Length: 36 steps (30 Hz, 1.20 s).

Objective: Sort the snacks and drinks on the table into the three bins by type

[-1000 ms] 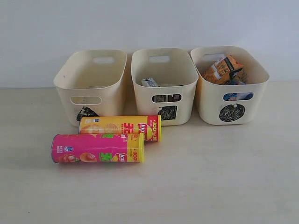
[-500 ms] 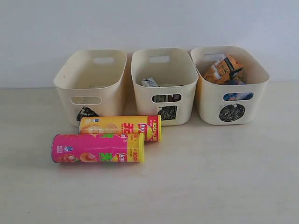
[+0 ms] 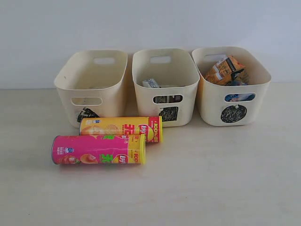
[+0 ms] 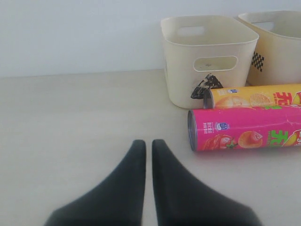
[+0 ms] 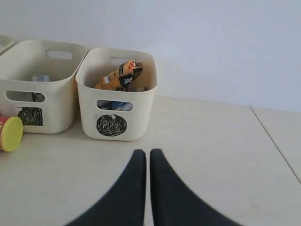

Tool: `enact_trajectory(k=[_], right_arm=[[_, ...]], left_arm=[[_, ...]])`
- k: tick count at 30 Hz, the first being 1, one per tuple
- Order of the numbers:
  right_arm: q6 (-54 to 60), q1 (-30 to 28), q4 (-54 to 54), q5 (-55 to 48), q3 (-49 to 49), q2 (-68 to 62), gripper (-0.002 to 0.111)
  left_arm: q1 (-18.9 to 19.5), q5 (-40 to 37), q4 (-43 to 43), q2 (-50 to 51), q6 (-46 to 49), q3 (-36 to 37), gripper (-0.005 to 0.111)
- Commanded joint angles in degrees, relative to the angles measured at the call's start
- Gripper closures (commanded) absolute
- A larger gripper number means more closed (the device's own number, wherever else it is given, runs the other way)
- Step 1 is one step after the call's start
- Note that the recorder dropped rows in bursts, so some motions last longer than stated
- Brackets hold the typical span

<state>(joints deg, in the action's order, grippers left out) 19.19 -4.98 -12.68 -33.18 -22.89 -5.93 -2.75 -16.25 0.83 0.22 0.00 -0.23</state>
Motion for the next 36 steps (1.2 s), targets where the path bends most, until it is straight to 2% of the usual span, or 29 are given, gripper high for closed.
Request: enact_trajectory(k=[1,5,9,28,36], right_arm=[[-3.02,-0.17,1.96,7.67,4.65,1.57,0.108],[-12.24,-0.17,8.54,10.09,8.70,3.06,0.108],[-16.66,-0.17,11.57,11.76,12.88,4.35,0.108],[-17.63,-0.17,12.09,16.07,22.89,5.93,0.108],[-18.05,-0.17,13.19,15.23,22.89,5.93,0.108]], left_arm=[[0.13,0.41,0.11,-0.22,0.42,0.23,0.103],[0.13,0.15,0.11,-0.22,0.42,0.23,0.103],[0.13,0.15,0.11,-0.22,0.42,0.23,0.103],[0.13,0.41,0.11,-0.22,0.42,0.23,0.103],[0.13,0.41,0.11,-0.22,0.42,0.23,0.103]])
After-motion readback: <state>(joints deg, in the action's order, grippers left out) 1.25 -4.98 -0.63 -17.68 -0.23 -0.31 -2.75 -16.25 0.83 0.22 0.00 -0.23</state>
